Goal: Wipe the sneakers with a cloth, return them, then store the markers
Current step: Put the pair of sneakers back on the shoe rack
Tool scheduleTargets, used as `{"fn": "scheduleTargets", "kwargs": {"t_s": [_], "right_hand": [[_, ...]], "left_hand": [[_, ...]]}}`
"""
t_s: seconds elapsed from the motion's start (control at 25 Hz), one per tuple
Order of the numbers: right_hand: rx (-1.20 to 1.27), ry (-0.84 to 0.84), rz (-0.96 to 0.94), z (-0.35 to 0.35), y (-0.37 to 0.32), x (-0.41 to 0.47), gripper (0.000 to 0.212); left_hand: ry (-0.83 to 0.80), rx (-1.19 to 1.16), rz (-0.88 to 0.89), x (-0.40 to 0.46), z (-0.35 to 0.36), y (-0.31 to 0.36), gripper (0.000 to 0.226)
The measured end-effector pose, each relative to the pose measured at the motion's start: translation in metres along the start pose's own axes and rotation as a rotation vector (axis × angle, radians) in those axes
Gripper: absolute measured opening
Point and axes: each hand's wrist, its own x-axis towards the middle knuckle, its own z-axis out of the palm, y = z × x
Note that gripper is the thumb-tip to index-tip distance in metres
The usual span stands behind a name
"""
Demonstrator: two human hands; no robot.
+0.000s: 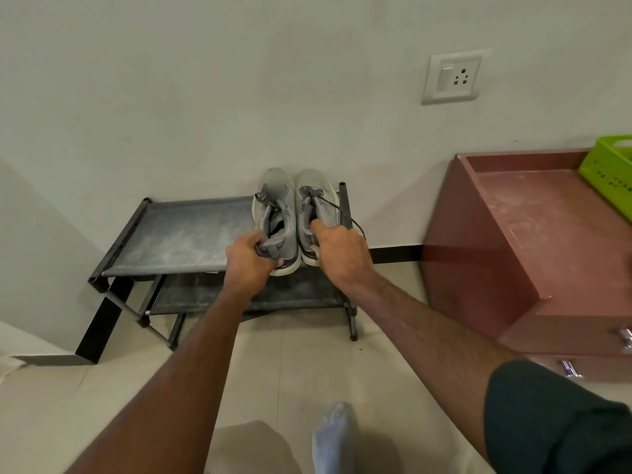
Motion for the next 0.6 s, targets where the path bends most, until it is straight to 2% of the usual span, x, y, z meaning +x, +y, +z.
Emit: {"fn": "scheduleTargets", "kwargs": {"t_s": [0.12, 0.2, 0.32, 0.4, 0.48, 0.6], "right_hand": [[0.078, -0.064, 0.007, -0.011, 0.006, -0.010, 0.052], [0.095, -0.091, -0.013, -0.019, 0.010, -0.019, 0.065], [0.039, -0.078, -0.030, -0.036, 0.026, -0.032, 0.063], [-0.002, -0.091, -0.034, -0.050, 0.045, -0.041, 0.051], [-0.070, -0.127, 0.001, -0.068, 0.075, -0.056, 0.041], [-0.149, -0.153, 0.137, -0.094, 0.137, -0.088, 0.028]], "left_hand": [[-0.014, 0.010, -0.052, -0.013, -0.002, 0.016, 0.047], [-0.016, 0.055, -0.024, -0.024, -0.003, 0.031, 0.059], [0.013, 0.206, 0.107, -0.032, 0.007, 0.062, 0.067], [0.039, 0.320, 0.242, -0.036, 0.025, 0.088, 0.056], [0.024, 0.296, 0.329, -0.042, 0.055, 0.120, 0.038], [-0.129, 0.216, 0.373, -0.058, 0.117, 0.161, 0.014]]}}
